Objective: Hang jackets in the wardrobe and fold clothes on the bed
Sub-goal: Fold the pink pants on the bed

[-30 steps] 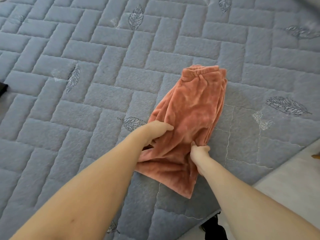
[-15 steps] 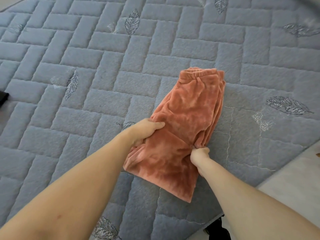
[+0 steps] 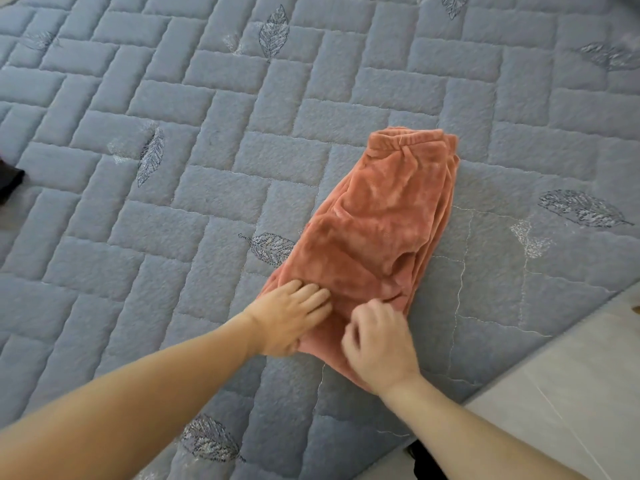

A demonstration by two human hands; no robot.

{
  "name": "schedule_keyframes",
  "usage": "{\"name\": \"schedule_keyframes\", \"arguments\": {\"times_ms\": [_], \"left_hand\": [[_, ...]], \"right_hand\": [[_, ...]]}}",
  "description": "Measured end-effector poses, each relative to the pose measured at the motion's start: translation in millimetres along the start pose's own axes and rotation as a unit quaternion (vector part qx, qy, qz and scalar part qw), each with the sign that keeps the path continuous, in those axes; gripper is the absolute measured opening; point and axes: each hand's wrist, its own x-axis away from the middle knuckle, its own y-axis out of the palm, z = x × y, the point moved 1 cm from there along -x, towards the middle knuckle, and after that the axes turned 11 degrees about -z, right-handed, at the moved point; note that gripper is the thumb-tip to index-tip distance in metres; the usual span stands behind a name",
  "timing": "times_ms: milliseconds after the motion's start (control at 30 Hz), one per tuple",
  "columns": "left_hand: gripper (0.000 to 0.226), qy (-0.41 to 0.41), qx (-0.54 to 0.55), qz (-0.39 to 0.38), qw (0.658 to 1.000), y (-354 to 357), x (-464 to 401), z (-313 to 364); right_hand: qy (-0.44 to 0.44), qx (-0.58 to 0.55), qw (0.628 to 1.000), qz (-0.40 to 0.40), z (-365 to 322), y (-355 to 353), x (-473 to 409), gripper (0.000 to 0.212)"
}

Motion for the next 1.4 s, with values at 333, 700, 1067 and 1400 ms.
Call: {"name": "schedule_keyframes", "arguments": {"times_ms": [333, 700, 1067, 1400], "left_hand": [[0.068, -0.213, 0.135, -0.023, 0.967, 15, 3, -17], [0.014, -0.213, 0.445, -0.313, 0.812, -106, -23, -51], [0.043, -0.421, 0.657, 0.017, 0.625, -77, -109, -93], [0.064, -0.381, 0.832, -0.010, 0.404, -100, -72, -71]], "right_hand": [[0.069, 0.190, 0.961, -0.191, 9, 25, -20, 0.054], [0.268, -0.146, 0.740, -0.599, 43, -112, -65, 0.042], [0.281, -0.239, 0.923, -0.106, 110, -97, -143, 0.071], [0.324, -0.597, 0.683, -0.267, 97, -111, -105, 0.096]]}}
